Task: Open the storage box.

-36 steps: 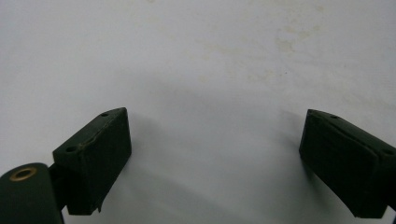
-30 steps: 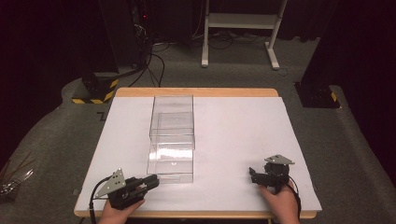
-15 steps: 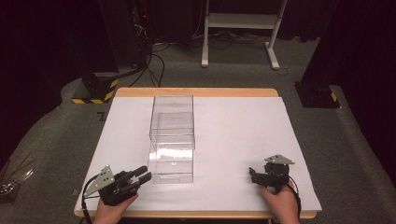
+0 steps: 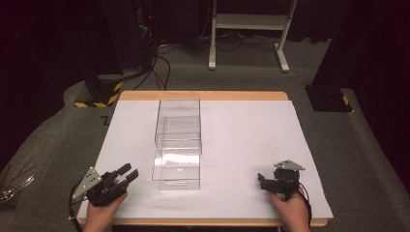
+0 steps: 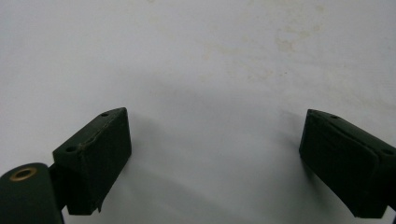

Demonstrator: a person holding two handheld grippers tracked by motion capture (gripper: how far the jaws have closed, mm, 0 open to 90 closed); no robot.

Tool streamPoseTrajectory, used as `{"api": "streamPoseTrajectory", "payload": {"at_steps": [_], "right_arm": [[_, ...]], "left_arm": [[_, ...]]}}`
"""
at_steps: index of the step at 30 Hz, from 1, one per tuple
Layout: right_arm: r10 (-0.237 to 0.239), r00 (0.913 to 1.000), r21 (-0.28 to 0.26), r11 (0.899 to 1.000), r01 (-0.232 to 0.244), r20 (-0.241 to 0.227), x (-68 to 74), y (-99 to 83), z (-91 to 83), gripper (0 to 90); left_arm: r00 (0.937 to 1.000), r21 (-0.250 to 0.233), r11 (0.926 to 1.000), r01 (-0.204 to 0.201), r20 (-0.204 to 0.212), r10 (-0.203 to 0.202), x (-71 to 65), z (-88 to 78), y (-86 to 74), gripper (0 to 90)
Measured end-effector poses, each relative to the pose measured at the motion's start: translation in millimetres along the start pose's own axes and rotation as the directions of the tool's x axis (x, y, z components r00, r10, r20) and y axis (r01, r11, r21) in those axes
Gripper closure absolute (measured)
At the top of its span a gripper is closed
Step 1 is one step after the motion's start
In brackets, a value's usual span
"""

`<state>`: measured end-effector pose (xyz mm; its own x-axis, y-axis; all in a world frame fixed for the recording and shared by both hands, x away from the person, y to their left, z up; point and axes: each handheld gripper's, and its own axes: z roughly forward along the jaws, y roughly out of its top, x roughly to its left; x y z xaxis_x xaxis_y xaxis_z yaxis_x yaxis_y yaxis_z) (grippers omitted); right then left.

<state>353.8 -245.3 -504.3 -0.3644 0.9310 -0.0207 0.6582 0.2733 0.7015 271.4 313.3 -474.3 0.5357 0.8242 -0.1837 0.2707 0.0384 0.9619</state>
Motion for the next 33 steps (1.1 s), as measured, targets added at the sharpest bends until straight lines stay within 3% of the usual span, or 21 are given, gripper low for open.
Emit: {"api": "streamPoseTrajectory", "payload": {"at_steps": [7, 8, 9, 10, 14, 18, 23, 24, 25, 26, 29, 33], "right_arm": [[0.000, 1.0000, 0.000, 1.000, 0.000, 0.000, 0.0, 0.0, 0.0, 9.2], [0.000, 1.0000, 0.000, 1.000, 0.000, 0.000, 0.0, 0.0, 0.0, 9.2], [0.000, 1.0000, 0.000, 1.000, 0.000, 0.000, 0.0, 0.0, 0.0, 9.2], [0.000, 1.0000, 0.000, 1.000, 0.000, 0.000, 0.0, 0.0, 0.0, 9.2], [0.000, 1.0000, 0.000, 1.000, 0.000, 0.000, 0.0, 0.0, 0.0, 9.2], [0.001, 1.0000, 0.000, 1.000, -0.001, 0.000, 0.0, 0.0, 0.0, 9.2], [0.000, 1.0000, 0.000, 1.000, 0.000, 0.000, 0.0, 0.0, 0.0, 9.2], [0.000, 1.0000, 0.000, 1.000, 0.000, 0.000, 0.0, 0.0, 0.0, 9.2], [0.000, 1.0000, 0.000, 1.000, 0.000, 0.000, 0.1, -0.1, 0.0, 9.2], [0.000, 1.0000, 0.000, 1.000, 0.000, 0.000, 0.1, -0.1, 0.0, 9.2], [-0.002, 1.0000, -0.001, 1.000, 0.002, 0.001, 0.0, -0.1, 0.0, 9.2], [-0.001, 1.0000, -0.001, 1.000, 0.001, 0.001, -0.1, -0.1, 0.0, 9.2]], "left_arm": [[0.9956, 0.070, 0.9974, -0.014, -0.091, 0.021, 10.8, 2.3, -5.0, 52.1], [0.9937, 0.060, 0.9976, 0.033, -0.109, -0.026, 7.7, 5.4, -7.2, 51.5], [0.9921, 0.064, 0.9975, 0.032, -0.123, -0.024, 7.8, 6.8, -8.1, 50.7], [0.9874, 0.121, 0.9917, -0.043, -0.146, 0.061, 13.1, 5.5, -7.9, 50.3], [0.9708, 0.198, 0.9777, -0.068, -0.213, 0.111, 15.0, 11.7, -12.3, 47.3], [0.9587, 0.301, 0.9506, -0.077, -0.240, 0.154, 19.3, 19.7, -19.5, 44.1], [0.9484, 0.384, 0.9206, -0.068, -0.262, 0.179, 19.5, 29.0, -22.0, 40.4], [0.9496, 0.417, 0.9067, -0.065, -0.253, 0.185, 20.0, 32.4, -22.1, 38.8], [0.9516, 0.456, 0.8877, -0.062, -0.241, 0.190, 20.6, 36.3, -22.3, 36.1], [0.9547, 0.480, 0.8755, -0.052, -0.233, 0.185, 21.1, 39.3, -22.5, 33.8], [0.9611, 0.471, 0.8818, -0.023, -0.232, 0.149, 23.5, 38.6, -22.4, 34.1], [0.9599, 0.470, 0.8824, -0.020, -0.238, 0.149, 22.2, 38.8, -22.9, 33.7]]}}
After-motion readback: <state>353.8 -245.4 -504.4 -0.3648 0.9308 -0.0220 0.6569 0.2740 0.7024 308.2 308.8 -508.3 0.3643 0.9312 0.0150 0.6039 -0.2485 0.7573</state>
